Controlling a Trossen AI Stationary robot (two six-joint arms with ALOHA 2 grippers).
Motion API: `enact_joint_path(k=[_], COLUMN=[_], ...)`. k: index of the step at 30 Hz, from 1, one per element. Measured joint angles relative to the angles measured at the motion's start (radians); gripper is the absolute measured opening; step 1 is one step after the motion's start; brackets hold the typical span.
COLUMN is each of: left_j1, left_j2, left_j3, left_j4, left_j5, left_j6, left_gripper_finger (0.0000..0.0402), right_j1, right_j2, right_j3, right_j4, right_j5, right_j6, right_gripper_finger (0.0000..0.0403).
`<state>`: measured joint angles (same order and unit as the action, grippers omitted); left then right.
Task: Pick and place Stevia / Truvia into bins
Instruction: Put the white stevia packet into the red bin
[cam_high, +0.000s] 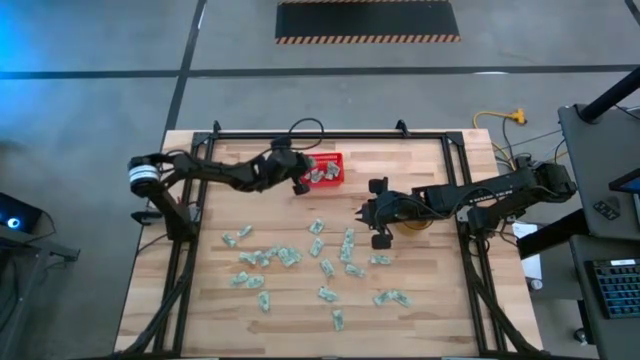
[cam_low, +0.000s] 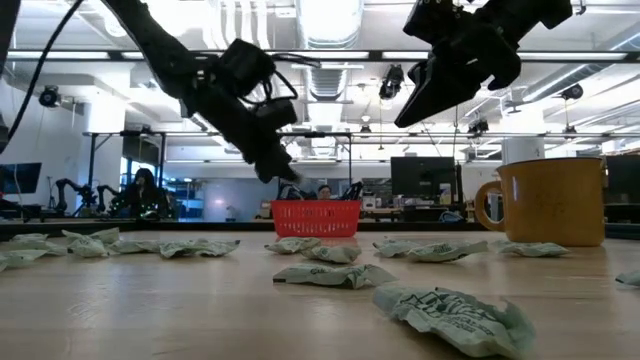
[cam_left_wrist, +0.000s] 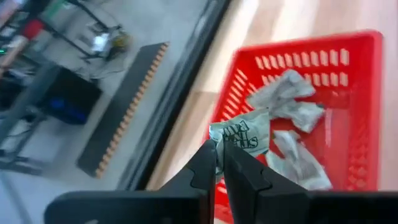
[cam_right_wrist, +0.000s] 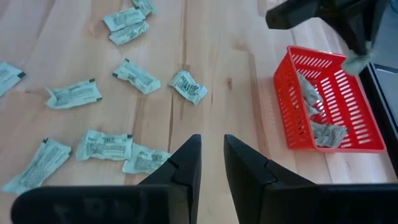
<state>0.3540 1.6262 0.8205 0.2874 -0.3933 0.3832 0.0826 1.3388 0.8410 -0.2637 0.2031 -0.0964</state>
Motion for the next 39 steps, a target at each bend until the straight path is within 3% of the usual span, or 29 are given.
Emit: enact_joint_path(k=[12,18,24,31,39], left_j1=[0.0,-0.04,-0.111,-0.2,-0.247], left_j2=[0.01,-0.019,-0.086,-0.165,-0.24], left_j3=[0.007,0.007,0.006,-0.004,-0.025], left_j4=[0.039,-0.019,-0.145,-0.264,-0.281], left_j5=[0.018,0.016,0.015,0.016,0.015], left_j6=[0.045,0.041,0.04,0.022,-0.017], left_gripper_finger=[0.008,0.0088,0.0089,0.0089,0.0089], right_j1=[0.0,0.0,0.0,-0.01,-0.034], right_j2=[0.0,0.013,0.119,0.276,0.378], right_j3=[-0.025,-0.092,-0.151,-0.109,-0.047], right_j4=[0.014,0.094,0.258,0.279,0.266], right_j5=[-0.002,-0.051,-0.22,-0.227,-0.227], right_j6=[0.072,0.047,-0.068,-0.154,-0.159], right_gripper_finger=[0.0061,0.006,0.0069,0.008,0.0109])
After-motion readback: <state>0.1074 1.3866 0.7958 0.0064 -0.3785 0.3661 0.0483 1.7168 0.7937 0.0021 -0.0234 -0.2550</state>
